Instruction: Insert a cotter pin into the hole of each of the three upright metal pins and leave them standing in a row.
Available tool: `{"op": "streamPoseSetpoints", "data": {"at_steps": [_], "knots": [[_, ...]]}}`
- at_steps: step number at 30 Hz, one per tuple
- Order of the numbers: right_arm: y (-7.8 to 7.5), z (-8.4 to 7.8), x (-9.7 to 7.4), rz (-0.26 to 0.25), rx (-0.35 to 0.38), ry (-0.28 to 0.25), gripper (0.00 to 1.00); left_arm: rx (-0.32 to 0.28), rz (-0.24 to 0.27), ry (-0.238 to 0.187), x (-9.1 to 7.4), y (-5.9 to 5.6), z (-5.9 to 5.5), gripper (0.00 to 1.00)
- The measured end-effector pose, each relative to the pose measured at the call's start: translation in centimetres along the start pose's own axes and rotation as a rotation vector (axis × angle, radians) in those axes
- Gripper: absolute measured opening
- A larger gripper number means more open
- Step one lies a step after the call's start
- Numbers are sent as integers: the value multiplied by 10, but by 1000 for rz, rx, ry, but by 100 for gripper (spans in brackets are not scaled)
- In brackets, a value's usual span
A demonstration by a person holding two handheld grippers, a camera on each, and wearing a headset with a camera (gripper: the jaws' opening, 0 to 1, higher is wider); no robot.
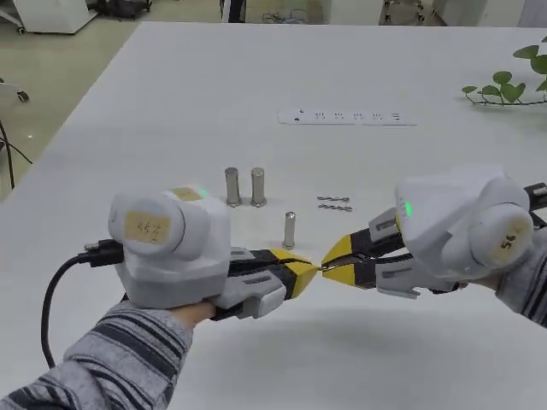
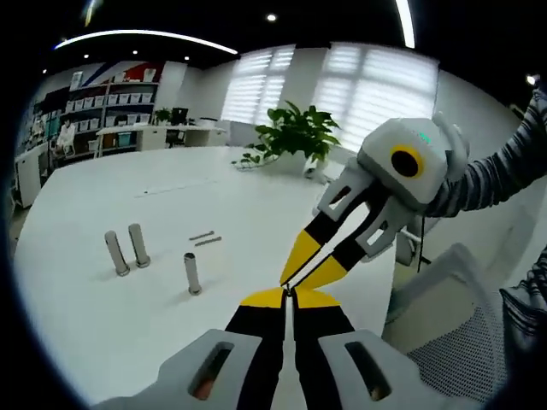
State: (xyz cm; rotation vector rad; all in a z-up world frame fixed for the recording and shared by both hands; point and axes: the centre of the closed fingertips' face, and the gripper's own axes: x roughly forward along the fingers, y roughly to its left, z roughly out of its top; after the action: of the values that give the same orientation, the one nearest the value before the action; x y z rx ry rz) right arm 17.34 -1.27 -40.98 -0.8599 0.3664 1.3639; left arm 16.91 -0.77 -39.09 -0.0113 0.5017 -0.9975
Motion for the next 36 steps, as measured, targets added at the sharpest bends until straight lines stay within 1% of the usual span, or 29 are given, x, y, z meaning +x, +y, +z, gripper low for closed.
{"op": "streamPoseSetpoints", "data": {"at_steps": [3,5,7,10,13,16,18,20,26,29,32,34,36], "knots": [[3,-1,1,14,13,-4,0,19,-11,9,-1,-1,-1,0],[6,-1,2,27,27,-7,0,29,-23,5,-2,-2,-1,0],[6,-1,2,26,26,-10,0,38,-27,6,-2,-3,-1,0],[9,1,2,40,30,-18,0,63,-42,7,-4,-5,-1,0],[11,2,2,53,38,-26,0,67,-52,6,-5,-6,-1,0],[11,3,2,54,46,-29,0,74,-53,8,-6,-6,-1,0],[11,4,1,53,43,-28,0,81,-47,13,-6,-4,-2,0],[11,5,0,52,37,-26,0,86,-44,8,-7,-5,-2,0],[9,4,-1,45,49,-18,0,90,-9,13,-6,2,-4,0],[8,5,-2,42,55,-17,0,94,12,17,-4,6,-7,5],[5,2,-3,32,50,3,0,91,27,14,-3,9,-7,9],[1,-1,-2,21,57,13,0,83,39,2,-2,11,-6,12],[-2,-5,-2,12,68,30,0,92,64,6,-1,16,-7,16]]}}
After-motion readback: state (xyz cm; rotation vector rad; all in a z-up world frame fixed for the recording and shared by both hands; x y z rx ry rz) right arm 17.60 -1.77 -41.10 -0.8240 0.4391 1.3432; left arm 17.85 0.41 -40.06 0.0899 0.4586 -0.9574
